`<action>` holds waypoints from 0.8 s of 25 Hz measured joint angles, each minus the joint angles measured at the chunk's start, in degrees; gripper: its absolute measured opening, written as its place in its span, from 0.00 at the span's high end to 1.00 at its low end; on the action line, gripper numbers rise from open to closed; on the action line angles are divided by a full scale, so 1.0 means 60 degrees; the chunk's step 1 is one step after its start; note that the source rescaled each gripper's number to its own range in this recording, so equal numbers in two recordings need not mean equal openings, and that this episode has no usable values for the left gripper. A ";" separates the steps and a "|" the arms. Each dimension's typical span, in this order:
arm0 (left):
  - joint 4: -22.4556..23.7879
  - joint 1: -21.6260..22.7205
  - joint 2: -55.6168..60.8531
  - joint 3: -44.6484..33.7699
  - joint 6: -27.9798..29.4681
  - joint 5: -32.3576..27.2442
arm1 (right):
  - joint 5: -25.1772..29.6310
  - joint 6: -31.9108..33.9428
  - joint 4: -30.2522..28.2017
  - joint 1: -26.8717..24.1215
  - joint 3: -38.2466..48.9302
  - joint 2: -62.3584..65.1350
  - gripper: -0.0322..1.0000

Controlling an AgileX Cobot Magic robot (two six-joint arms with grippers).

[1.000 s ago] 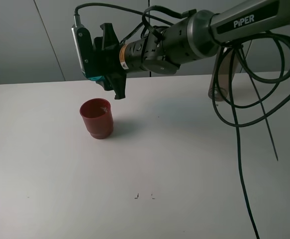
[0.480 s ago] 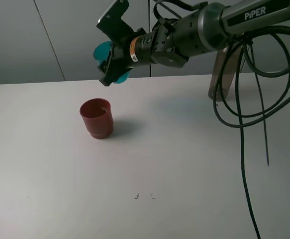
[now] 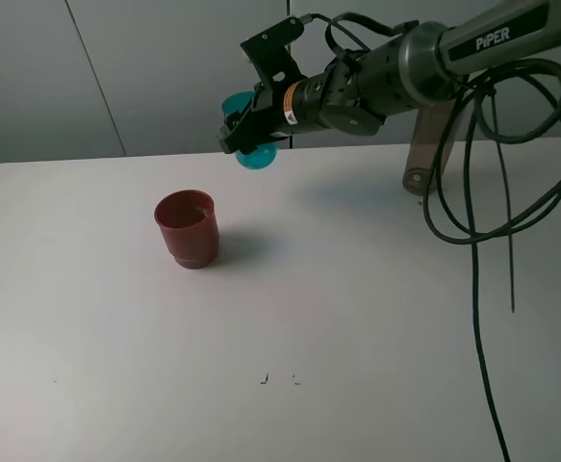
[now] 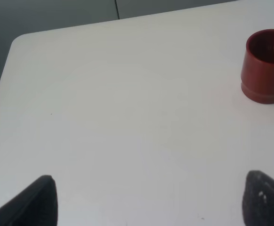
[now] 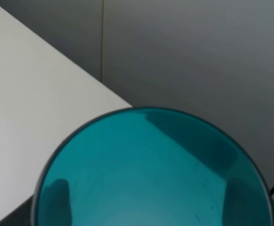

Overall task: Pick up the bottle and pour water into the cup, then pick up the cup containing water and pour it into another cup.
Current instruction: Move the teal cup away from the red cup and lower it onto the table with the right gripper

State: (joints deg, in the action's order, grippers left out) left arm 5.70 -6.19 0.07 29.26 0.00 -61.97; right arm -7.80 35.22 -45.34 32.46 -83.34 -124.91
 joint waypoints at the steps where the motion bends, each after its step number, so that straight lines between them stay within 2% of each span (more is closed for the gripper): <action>1: 0.0000 0.0000 0.0000 0.0000 0.0000 0.0000 | -0.0071 0.0016 0.0084 -0.0046 0.0000 -0.0167 0.86; 9: 0.0000 0.0000 0.0000 0.0000 0.0000 0.0000 | -0.0621 -0.0009 0.1510 -0.0620 0.0000 -0.1134 0.86; 20: 0.0000 0.0000 0.0000 0.0000 0.0000 0.0000 | -0.0869 -0.0394 0.1978 -0.0657 0.0000 -0.1459 0.86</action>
State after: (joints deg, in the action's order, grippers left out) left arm 5.70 -6.19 0.07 29.26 0.00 -61.97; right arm -13.01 32.86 -33.48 28.51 -83.34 -133.67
